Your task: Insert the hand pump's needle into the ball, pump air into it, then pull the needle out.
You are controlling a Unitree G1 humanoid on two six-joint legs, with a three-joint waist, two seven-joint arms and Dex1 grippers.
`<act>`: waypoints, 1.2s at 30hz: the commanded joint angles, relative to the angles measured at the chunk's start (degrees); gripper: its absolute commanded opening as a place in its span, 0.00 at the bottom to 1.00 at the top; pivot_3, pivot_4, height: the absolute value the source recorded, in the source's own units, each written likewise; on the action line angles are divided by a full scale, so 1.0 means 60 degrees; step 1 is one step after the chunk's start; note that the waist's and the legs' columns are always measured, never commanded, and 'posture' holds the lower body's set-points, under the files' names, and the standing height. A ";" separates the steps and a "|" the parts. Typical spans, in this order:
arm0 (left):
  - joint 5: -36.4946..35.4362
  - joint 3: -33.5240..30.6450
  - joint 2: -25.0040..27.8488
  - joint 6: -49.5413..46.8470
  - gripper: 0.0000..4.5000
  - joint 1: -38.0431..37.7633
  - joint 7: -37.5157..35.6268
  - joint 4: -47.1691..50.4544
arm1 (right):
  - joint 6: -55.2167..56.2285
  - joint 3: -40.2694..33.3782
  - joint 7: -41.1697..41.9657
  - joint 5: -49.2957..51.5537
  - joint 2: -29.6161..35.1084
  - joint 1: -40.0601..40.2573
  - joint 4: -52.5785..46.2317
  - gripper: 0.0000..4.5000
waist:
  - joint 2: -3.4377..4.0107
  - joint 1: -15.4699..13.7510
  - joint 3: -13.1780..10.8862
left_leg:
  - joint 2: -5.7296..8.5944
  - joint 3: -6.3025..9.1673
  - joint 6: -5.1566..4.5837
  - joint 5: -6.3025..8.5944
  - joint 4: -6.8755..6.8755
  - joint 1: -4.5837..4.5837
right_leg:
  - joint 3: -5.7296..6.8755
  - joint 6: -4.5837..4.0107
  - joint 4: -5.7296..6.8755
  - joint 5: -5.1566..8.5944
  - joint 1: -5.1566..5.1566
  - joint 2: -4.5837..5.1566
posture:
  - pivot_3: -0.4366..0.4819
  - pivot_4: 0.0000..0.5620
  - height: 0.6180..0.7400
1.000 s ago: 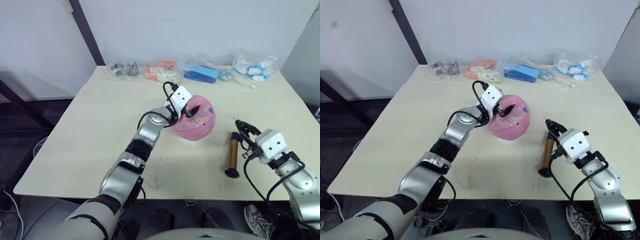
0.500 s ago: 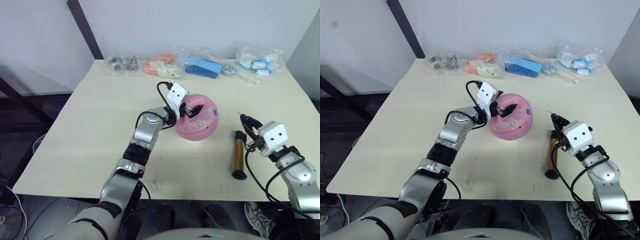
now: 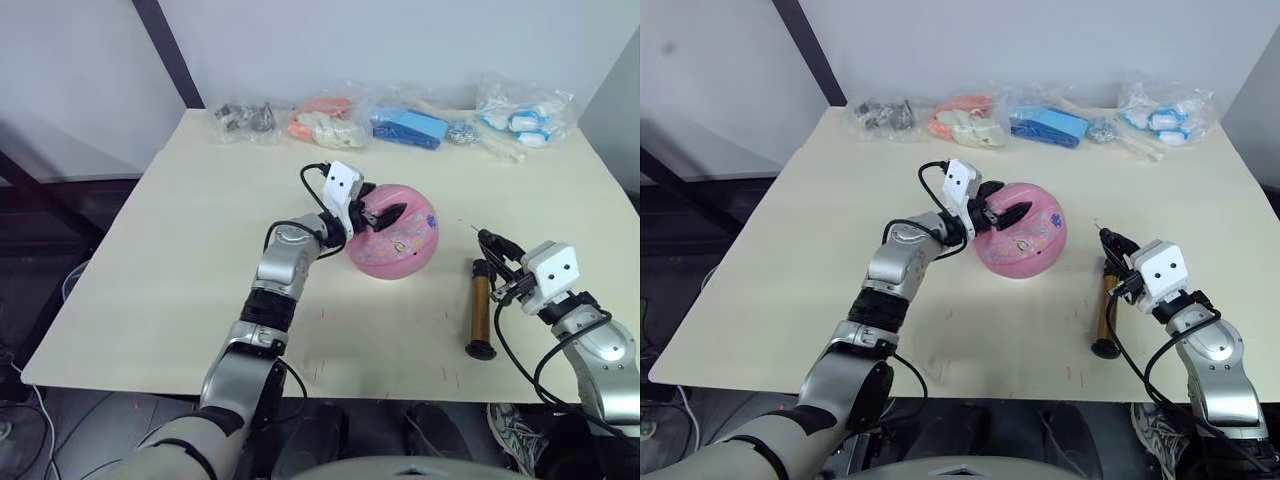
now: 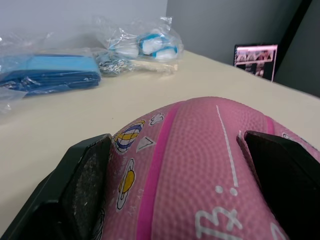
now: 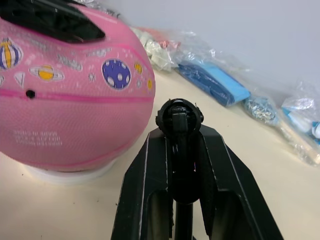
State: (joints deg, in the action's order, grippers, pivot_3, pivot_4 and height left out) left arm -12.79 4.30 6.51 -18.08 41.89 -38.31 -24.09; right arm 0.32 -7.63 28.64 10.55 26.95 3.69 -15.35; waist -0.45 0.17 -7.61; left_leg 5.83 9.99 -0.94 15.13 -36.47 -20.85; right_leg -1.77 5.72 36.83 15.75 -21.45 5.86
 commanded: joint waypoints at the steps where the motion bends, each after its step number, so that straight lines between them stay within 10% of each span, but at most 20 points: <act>1: -0.0181 0.0100 -0.0024 -0.0621 1.00 -0.0370 -0.0316 -0.0208 | 0.0067 -0.0234 0.0052 0.0138 0.0067 -0.0072 -0.0106 0.02 | 0.0000 -0.0011 -0.0002 | 0.0002 0.0000 0.0001 0.0000 0.0000 -0.0004 | 0.0000 -0.0001 0.0000 0.0000 -0.0004 0.0002 | 0.48 0.27 0.97; 36: -0.2992 -0.1519 0.0150 -0.2007 1.00 -0.0303 -0.1373 0.1688 | 0.0721 -0.0309 0.0318 0.0432 -0.0095 -0.0035 0.0521 0.02 | -0.0008 -0.0079 -0.0106 | 0.0010 -0.0007 0.0005 -0.0002 -0.0002 -0.0063 | -0.0008 -0.0015 -0.0003 -0.0007 -0.0053 0.0008 | 0.48 0.27 0.97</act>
State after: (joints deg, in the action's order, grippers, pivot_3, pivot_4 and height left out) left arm -28.98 -3.06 6.80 -30.86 38.68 -45.74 -16.37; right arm 3.43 -7.76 30.62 12.09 26.60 3.64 -12.11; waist -0.50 -0.30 -8.25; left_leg 5.89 9.95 -0.91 15.12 -36.48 -21.26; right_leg -1.82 5.61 36.83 15.70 -21.80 5.91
